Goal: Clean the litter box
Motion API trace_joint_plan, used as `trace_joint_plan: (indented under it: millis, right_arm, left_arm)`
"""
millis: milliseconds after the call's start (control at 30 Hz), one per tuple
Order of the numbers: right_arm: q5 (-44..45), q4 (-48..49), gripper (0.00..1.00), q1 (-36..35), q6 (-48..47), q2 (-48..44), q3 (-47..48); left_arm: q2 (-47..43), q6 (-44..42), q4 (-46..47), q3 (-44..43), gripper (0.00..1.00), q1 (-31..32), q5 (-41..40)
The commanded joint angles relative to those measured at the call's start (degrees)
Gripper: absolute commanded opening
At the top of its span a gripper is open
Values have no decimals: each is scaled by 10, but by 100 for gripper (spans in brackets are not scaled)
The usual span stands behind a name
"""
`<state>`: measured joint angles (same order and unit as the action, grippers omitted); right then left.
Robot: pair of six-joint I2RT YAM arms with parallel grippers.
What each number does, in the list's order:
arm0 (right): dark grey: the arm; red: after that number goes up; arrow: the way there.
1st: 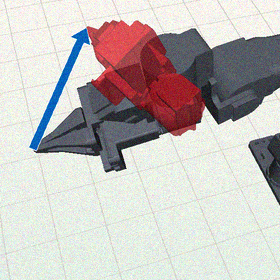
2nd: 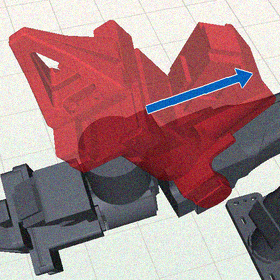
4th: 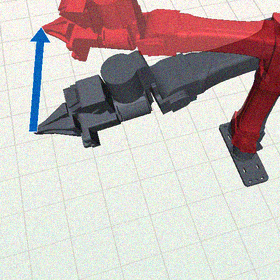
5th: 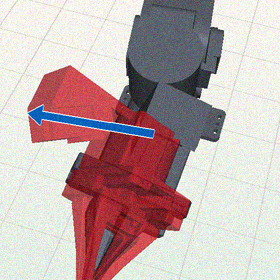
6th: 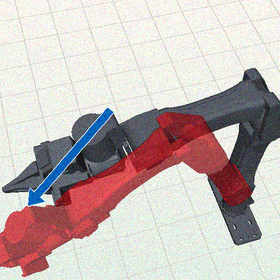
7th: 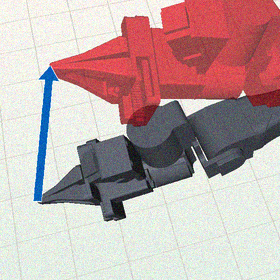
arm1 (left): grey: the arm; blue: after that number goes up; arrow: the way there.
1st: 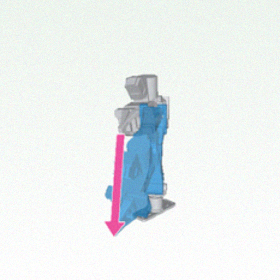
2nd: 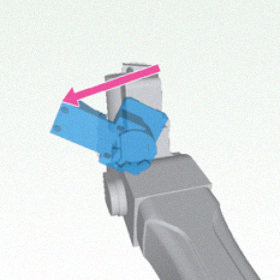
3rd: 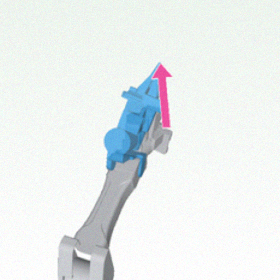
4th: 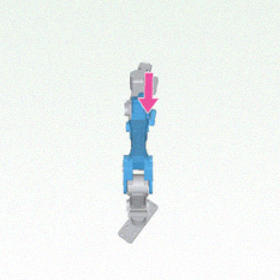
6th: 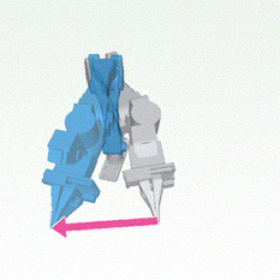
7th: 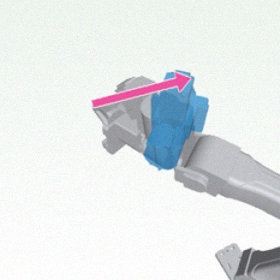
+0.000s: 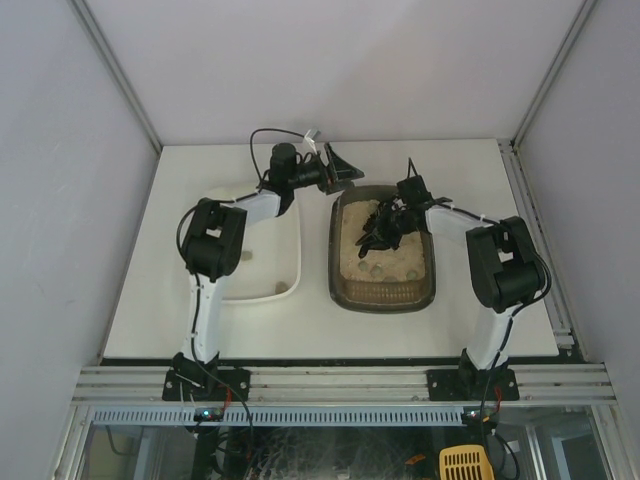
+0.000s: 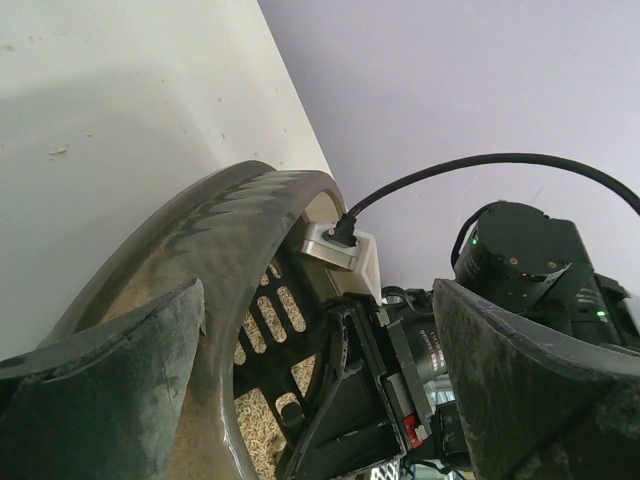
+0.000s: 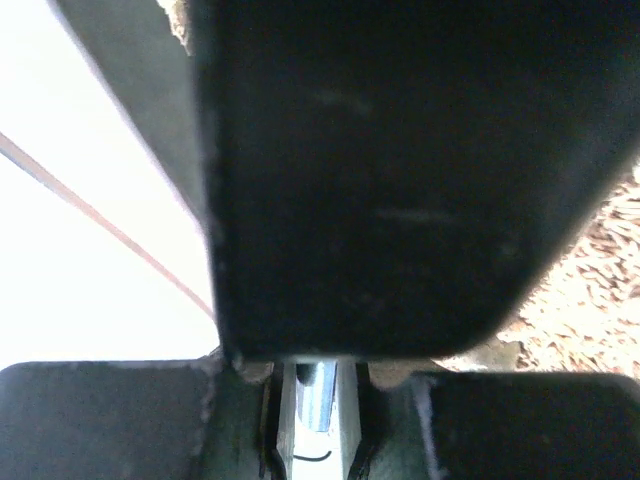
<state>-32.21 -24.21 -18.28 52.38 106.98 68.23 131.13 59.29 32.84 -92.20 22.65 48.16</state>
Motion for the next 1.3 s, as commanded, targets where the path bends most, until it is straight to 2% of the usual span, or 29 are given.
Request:
trace_joint_plan:
  millis: [0, 167, 533, 733, 967, 1267]
  right_arm:
    - [-109, 170, 0, -2, 28, -13, -48]
    - [-116, 216, 0, 3, 12, -63, -109]
    - [-120, 226, 0, 21, -17, -168, -224]
    - [-125, 210, 0, 21, -28, -229, -262]
    - [-109, 193, 0, 11, -48, -325, -316]
    - [-81, 268, 0, -26, -28, -464, -429]
  left_arm:
    - [-30, 0, -38, 26, 100, 14, 71]
    - [-52, -6, -38, 46, 100, 13, 76]
    - [-71, -42, -87, 55, 100, 13, 69]
    - [-81, -106, -179, 48, 100, 4, 57]
    - [-123, -281, -384, 20, 100, 0, 4]
    - [-171, -321, -450, 24, 100, -29, -14]
